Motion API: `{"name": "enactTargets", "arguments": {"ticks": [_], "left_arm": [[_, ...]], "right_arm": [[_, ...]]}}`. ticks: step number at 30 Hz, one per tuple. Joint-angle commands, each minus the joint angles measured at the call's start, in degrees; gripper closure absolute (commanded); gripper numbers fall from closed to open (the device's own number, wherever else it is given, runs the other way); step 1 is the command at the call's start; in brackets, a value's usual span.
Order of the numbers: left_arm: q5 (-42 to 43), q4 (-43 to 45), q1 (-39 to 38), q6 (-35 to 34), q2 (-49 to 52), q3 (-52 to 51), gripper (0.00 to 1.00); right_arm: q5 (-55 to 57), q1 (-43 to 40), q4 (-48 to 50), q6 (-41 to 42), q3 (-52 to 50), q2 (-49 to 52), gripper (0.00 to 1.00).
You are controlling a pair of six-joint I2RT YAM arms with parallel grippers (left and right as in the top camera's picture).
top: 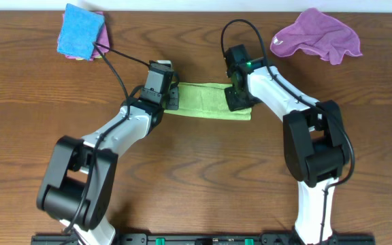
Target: Fold the cloth
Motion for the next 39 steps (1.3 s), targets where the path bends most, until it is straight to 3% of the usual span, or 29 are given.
{"name": "enactTargets", "arguments": {"ticks": [1,15,28,29,35,39], "left_arm": [[-1.18,0.00,0.20,1.49,2.36,0.90,0.95],[-2.67,-4.31,0.09,1.57,9.84,0.87,0.94],[-2.64,-14.36,0.09,-2.08,9.70,0.87,0.94],[-2.64,-14.23,0.09,-2.08,9.70,0.87,0.94],[1.16,-15.13,0.07,-2.69,9.68,0.87,0.94],[1.88,-16.59,0.07,-5.49,9.68,0.87,0.94]], "right_arm": [[-2.99,0.63,-0.55,1.11,-1.29,-3.37,0.99],[-2.25,-0.20,0.85,1.09,-1.29,-26.14,0.99],[-7.19,-13.22,-7.39,2.32,-1.55,-26.75,0.98],[-9.25,-13.90,-7.48,2.32,-2.01,-26.38,0.95],[-23.06,-16.28,-4.83,-0.66,-7.69,-22.91,0.41],[-30.23,-18.34,-2.32,-0.72,-11.80,-19.82,0.33]]}}
